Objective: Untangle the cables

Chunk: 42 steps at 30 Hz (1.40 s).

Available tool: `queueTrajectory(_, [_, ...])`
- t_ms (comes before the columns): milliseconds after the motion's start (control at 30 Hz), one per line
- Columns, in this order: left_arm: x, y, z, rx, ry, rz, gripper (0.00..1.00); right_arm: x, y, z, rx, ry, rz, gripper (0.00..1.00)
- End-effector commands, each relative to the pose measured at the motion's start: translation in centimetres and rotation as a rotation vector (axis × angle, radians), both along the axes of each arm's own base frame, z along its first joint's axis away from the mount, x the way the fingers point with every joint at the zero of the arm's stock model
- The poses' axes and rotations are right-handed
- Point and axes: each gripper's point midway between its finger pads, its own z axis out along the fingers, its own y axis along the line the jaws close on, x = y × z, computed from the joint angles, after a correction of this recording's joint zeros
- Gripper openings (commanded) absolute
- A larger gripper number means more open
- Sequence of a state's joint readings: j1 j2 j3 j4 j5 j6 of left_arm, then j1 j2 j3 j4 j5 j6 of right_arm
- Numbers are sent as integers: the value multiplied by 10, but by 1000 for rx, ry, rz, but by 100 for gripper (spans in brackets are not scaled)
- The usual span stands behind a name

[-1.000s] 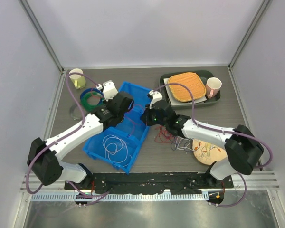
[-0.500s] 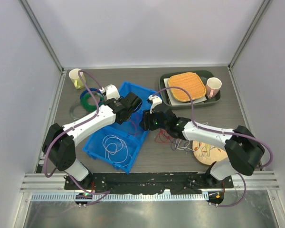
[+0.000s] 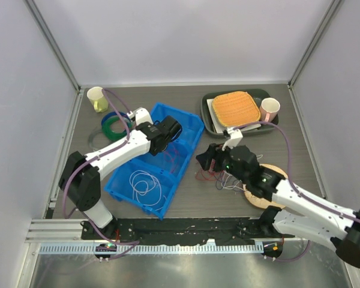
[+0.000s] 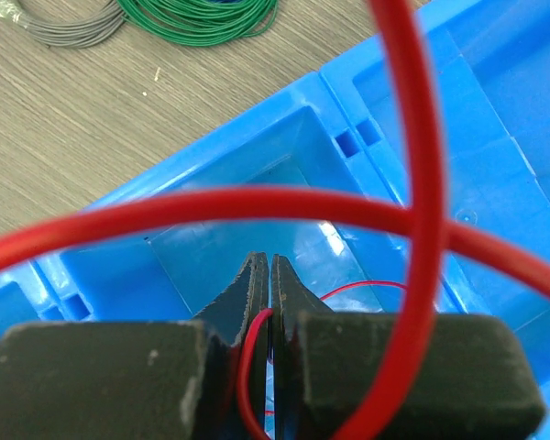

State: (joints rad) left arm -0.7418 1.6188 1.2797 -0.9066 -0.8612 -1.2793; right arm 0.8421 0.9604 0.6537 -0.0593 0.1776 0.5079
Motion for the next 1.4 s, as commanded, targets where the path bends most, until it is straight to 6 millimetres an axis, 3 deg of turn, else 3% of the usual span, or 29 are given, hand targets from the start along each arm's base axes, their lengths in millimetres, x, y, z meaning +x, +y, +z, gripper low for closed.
queueTrajectory(0, [10,-5,12,-28,-38,62,0,-8,-33,6,81,-21,-133,70])
queueTrajectory(100, [15,-14,9,-34,-20,59,0,-13,-49,5,110,-30,-181,70])
queueTrajectory(267, [14,-15,-1,-21,15,70,2,-17,-58,-1,111,-28,-202,70])
queueTrajectory(367, [11,-13,2,-30,9,70,12,-16,-61,-1,98,-29,-215,72])
queueTrajectory(600, [0,-13,22,-56,-22,4,58,-14,-67,-8,57,-28,-242,73])
queueTrajectory(800, [-11,-19,39,-89,-62,-62,74,-12,-68,-10,37,-24,-250,73])
queueTrajectory(967, [-18,-23,56,-130,-92,-115,77,-11,-67,-14,16,-12,-246,73])
queueTrajectory(1033, [-20,-25,61,-138,-103,-133,96,-10,-66,-14,12,-11,-246,73])
queueTrajectory(1067, [-22,-25,66,-138,-111,-151,100,-10,-65,-15,9,-11,-243,73])
queueTrajectory(1233, [-30,-20,76,-146,-124,-203,100,-8,-58,-20,-13,0,-219,73])
queueTrajectory(1367, [-44,-13,72,-138,-109,-273,100,-3,-50,-32,-46,25,-204,73])
